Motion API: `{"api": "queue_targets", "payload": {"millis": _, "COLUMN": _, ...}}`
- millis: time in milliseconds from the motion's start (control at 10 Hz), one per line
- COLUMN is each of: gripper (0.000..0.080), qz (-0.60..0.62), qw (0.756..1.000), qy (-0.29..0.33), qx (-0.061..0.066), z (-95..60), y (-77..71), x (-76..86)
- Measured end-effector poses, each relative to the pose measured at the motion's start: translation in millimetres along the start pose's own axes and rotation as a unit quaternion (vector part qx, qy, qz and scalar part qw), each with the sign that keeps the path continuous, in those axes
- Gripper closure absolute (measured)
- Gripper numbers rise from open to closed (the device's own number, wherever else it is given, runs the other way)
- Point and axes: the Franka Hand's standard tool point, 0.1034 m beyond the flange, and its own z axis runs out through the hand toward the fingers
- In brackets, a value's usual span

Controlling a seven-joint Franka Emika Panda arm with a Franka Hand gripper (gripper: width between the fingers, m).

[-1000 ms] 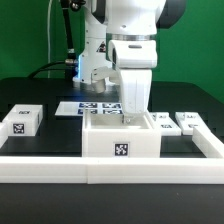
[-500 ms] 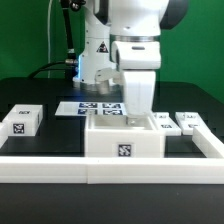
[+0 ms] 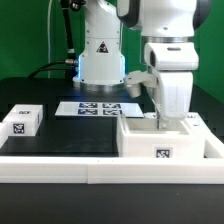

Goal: Assemble cabinet

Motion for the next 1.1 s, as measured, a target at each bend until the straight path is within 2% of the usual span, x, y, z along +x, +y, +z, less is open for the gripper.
{"api": "queue_targets", "payload": {"millis": 100, "gripper": 0.0762, "qz": 0.003, "qw": 1.0, "qy": 0.0, "qx": -0.001, "z": 0.2, "y": 2.6, "x": 7.9}}
{"api": "queue_targets", "payload": {"millis": 300, "gripper": 0.0762, "qz": 0.003, "qw": 1.0, "qy": -0.002, "qx": 0.006, "z": 0.5, "y": 4.4, "x": 16.9}}
{"api": "queue_targets", "payload": {"millis": 700, "gripper": 0.0762, "qz": 0.006, "qw": 1.0, "qy": -0.003, "qx": 0.008, "z": 0.6, "y": 4.2, "x": 18.2}}
{"api": "queue_targets", "payload": {"millis": 800, "gripper": 0.0536, "qz": 0.006, "qw": 1.0, "qy": -0.003, "qx": 0.008, "z": 0.6, "y": 4.3, "x": 17.9}}
{"api": "queue_targets", "payload": {"millis": 900, "gripper": 0.0536, "qz": 0.006, "qw": 1.0, "qy": -0.003, "qx": 0.008, "z": 0.7, "y": 4.3, "x": 17.6}}
{"api": "queue_targets", "payload": {"millis": 1000, "gripper": 0.039, "qz": 0.006, "qw": 1.0, "qy": -0.003, "qx": 0.008, "z": 0.7, "y": 4.3, "x": 17.4}}
{"api": "queue_targets", "payload": {"millis": 1100, "gripper": 0.039, "qz": 0.006, "qw": 1.0, "qy": -0.003, "qx": 0.008, "z": 0.7, "y": 4.3, "x": 17.3}}
